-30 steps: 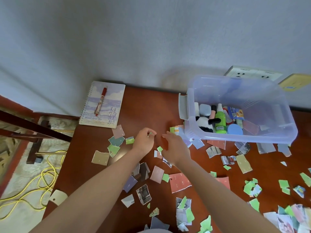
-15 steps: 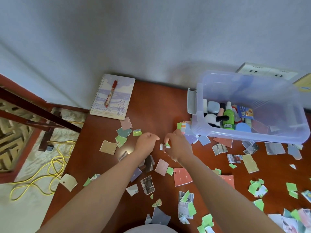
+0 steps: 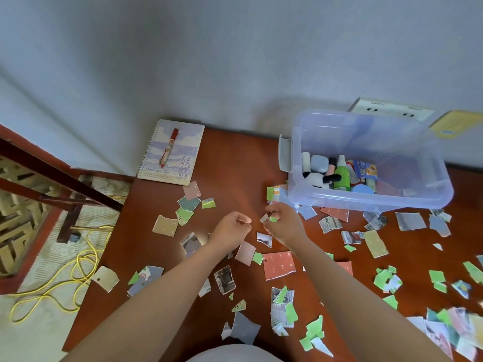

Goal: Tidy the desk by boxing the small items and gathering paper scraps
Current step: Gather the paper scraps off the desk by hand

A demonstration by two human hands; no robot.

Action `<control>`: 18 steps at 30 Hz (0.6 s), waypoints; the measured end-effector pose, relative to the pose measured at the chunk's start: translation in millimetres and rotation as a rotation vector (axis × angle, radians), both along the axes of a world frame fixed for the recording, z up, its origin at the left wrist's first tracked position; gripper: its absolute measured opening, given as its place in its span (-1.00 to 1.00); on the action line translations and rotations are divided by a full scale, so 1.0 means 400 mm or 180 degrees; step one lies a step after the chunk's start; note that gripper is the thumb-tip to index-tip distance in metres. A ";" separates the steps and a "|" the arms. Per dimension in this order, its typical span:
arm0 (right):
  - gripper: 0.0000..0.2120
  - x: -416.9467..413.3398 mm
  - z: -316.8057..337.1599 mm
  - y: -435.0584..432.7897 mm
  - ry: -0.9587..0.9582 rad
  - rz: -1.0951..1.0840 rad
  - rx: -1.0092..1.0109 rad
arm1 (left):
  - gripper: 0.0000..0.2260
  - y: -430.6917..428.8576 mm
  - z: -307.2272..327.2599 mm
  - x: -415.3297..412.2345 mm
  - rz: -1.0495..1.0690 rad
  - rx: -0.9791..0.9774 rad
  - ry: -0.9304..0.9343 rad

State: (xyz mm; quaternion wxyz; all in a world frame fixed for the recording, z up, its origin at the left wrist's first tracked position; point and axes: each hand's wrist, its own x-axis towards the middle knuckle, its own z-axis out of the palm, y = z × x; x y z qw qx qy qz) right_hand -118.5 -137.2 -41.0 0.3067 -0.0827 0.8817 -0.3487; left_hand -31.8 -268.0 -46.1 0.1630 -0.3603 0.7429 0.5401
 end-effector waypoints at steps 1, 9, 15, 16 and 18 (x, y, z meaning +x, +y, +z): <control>-0.67 0.005 -0.001 0.012 0.0034 0.0087 0.0079 | -0.82 0.009 -0.001 0.005 -0.0220 -0.0125 -0.0042; -0.74 0.056 0.005 0.084 0.0233 0.0535 0.0651 | -0.72 0.090 -0.013 0.025 -0.1356 -0.1362 0.0204; -0.84 0.081 0.010 0.107 0.0217 0.0680 0.0756 | -0.87 0.109 -0.032 0.023 -0.1333 -0.1804 0.0186; -0.83 0.084 0.012 0.112 0.0198 0.0755 0.0813 | -0.87 0.110 -0.032 0.024 -0.1320 -0.1813 0.0165; -0.77 0.098 0.017 0.119 0.0116 0.1003 0.0995 | -0.87 0.111 -0.031 0.024 -0.1289 -0.1823 0.0112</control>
